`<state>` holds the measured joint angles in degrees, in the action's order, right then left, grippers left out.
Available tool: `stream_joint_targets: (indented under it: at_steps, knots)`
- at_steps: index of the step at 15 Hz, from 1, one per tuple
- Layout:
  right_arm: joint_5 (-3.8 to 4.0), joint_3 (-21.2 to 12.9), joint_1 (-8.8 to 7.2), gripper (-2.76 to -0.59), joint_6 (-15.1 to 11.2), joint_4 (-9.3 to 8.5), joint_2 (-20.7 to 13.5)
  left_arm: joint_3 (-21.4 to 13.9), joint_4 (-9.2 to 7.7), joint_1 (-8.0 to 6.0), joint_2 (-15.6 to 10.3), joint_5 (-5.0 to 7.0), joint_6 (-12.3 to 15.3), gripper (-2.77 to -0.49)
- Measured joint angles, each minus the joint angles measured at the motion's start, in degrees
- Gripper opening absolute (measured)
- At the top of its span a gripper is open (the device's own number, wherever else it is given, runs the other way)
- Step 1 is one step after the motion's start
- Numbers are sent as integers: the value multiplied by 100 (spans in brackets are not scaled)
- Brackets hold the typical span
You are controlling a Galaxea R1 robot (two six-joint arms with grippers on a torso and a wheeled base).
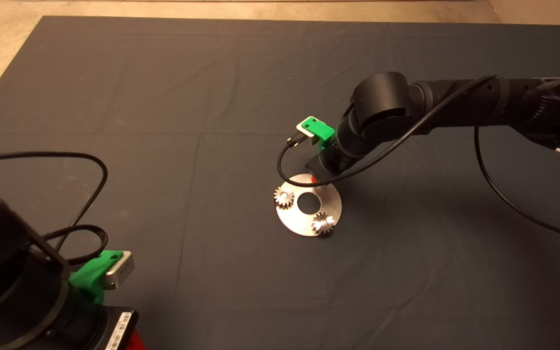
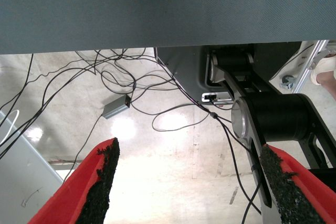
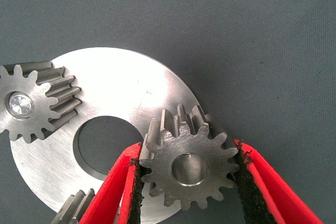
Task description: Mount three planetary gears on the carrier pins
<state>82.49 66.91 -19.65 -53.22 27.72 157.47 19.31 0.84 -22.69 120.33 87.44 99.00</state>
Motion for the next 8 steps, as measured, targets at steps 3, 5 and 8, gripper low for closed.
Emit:
stream_joint_targets:
  at_steps: [3, 5, 8]
  knots:
    - [30, -93, 2, -229, 0, 4, -18, 0, 0, 0, 0, -1, 0, -137]
    - [59, -96, 2, -229, 2, 4, -40, 0, -1, 0, 0, -1, 0, -137]
    - [133, -96, 2, -229, 2, 4, -49, 0, 0, 0, 1, -1, 0, -137]
